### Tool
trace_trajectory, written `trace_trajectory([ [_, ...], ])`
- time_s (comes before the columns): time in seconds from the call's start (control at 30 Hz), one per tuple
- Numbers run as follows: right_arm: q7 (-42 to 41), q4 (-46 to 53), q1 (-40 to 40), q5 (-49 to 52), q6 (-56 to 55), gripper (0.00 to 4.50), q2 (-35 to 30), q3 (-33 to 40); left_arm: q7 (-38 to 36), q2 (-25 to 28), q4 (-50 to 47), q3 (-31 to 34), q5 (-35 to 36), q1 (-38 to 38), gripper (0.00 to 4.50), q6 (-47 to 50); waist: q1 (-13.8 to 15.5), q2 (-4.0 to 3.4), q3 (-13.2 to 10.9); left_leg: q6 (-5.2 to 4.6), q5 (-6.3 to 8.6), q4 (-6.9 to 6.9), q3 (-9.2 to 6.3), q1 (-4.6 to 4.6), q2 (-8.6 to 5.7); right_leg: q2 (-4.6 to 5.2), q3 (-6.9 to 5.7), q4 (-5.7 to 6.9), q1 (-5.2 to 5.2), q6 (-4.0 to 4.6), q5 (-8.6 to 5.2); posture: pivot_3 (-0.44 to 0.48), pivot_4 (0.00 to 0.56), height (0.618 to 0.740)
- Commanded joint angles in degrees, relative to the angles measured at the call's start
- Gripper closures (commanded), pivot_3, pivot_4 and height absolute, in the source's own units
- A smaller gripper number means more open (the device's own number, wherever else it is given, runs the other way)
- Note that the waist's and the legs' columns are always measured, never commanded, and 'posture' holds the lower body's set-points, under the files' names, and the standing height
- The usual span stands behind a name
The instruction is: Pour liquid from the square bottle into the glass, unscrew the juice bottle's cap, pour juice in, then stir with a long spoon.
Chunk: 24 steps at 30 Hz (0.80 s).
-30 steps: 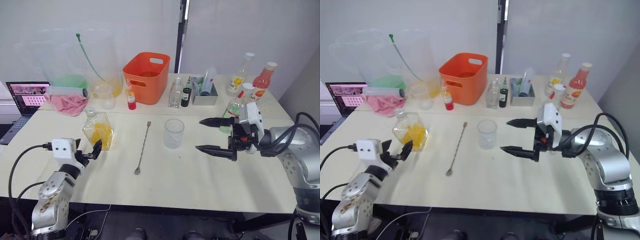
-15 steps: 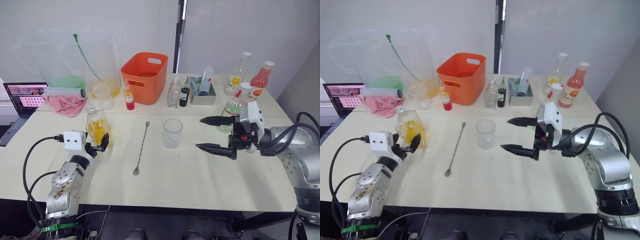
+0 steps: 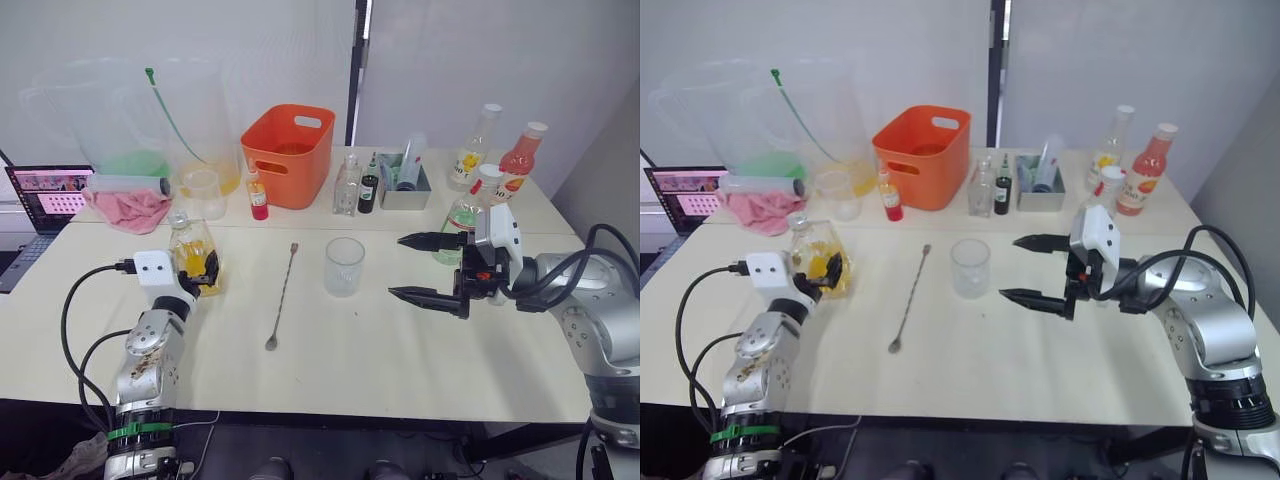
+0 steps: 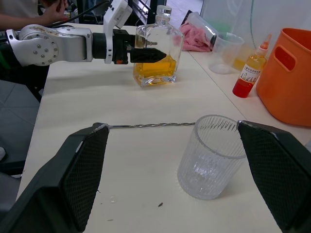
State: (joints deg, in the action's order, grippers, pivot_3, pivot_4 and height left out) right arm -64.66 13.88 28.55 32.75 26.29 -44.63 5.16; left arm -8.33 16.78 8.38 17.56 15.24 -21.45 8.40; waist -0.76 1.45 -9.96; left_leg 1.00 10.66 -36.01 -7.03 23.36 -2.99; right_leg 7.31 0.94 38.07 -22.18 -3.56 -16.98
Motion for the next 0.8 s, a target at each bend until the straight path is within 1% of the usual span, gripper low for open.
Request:
trace_trajectory([
  [0.03, 0.43, 0.7, 1.27, 0.14, -0.98, 0.01, 0.07, 0.61, 1.64, 0.78, 1.9, 0.66, -1.67, -2.73, 0.26, -2.91, -0.02, 0.01, 0.0, 0.0, 0.0, -0.02, 0.0, 0.01, -0.01, 0.0, 0.0, -0.01, 0.0, -0.02, 0.01, 0.0, 0.15, 0.74],
  [0.1, 0.58, 0.71, 1.3, 0.13, -0.93, 0.0, 0.14, 0.59, 0.74, 0.82, 2.82, 0.38, -1.58, -3.31, 0.81, -3.83, -0.09, 0.02, 0.0, 0.0, 0.0, -0.02, 0.01, 0.02, -0.02, 0.0, 0.01, -0.01, 0.0, -0.03, 0.02, 0.0, 0.15, 0.74],
  [0.13, 0.68, 0.67, 1.24, 0.07, -0.96, 0.0, 0.22, 0.52, 0.41, 0.72, 2.93, 0.38, -1.34, -3.56, 1.19, -4.21, -0.13, 0.01, 0.0, 0.0, 0.0, -0.02, 0.0, 0.02, -0.02, 0.0, 0.01, -0.01, 0.0, -0.04, 0.02, 0.0, 0.15, 0.74],
  [0.2, 0.86, 0.58, 1.1, -0.11, -1.14, 0.0, 0.41, 0.34, -0.09, 0.8, 3.13, 0.3, -1.18, -3.81, 1.7, -4.46, -0.11, 0.02, 0.0, 0.0, 0.0, -0.01, 0.0, 0.0, -0.02, 0.0, 0.01, 0.01, -0.01, -0.03, 0.02, 0.0, 0.15, 0.74],
  [0.37, 1.17, 0.72, 0.98, -0.14, -1.18, 0.0, 0.6, 0.0, -1.91, 1.95, 1.8, 1.19, -0.24, -2.98, 1.69, -4.34, -0.07, 0.05, -0.02, 0.0, 0.0, -0.03, -0.01, 0.03, -0.03, 0.01, 0.01, 0.0, -0.01, -0.04, 0.03, 0.0, 0.15, 0.74],
  [0.53, 1.28, 0.81, 0.96, 0.21, -1.06, 0.0, 0.63, -0.05, -5.51, 2.74, -2.07, 2.66, 3.84, -1.91, 1.69, -3.8, -0.17, 0.1, -0.05, 0.0, 0.0, -0.03, -0.02, 0.06, -0.03, 0.01, 0.01, 0.0, -0.04, -0.04, 0.03, 0.0, 0.15, 0.74],
  [0.6, 0.97, 0.49, 1.04, 0.49, -0.74, 0.0, 0.38, 0.08, -10.98, 5.56, -9.2, 1.78, 7.07, -0.62, 1.69, -1.65, -0.18, 0.19, -0.1, -0.01, 0.0, -0.03, -0.03, 0.07, -0.03, 0.01, 0.01, 0.0, -0.05, -0.04, 0.03, 0.0, 0.15, 0.74],
  [0.67, 1.41, 0.29, 1.08, 0.64, 0.15, 0.0, 0.1, 0.22, -17.17, 8.71, -16.76, 0.0, 11.92, 0.71, 1.69, 3.33, -0.29, 0.53, -0.3, 0.0, 0.0, -0.02, -0.06, 0.18, -0.01, 0.0, 0.0, 0.02, -0.18, -0.02, 0.04, 0.0, 0.15, 0.74],
  [0.8, 1.42, 0.22, 0.6, 0.94, 0.6, 0.0, -0.29, 0.61, -25.96, 14.71, -23.8, -3.73, 14.46, 4.69, 1.69, 8.73, 0.21, 0.58, -0.33, 0.01, -0.01, -0.15, -0.21, 0.44, -0.11, 0.02, -0.03, -0.01, -0.26, -0.06, 0.1, 0.0, 0.15, 0.74],
])
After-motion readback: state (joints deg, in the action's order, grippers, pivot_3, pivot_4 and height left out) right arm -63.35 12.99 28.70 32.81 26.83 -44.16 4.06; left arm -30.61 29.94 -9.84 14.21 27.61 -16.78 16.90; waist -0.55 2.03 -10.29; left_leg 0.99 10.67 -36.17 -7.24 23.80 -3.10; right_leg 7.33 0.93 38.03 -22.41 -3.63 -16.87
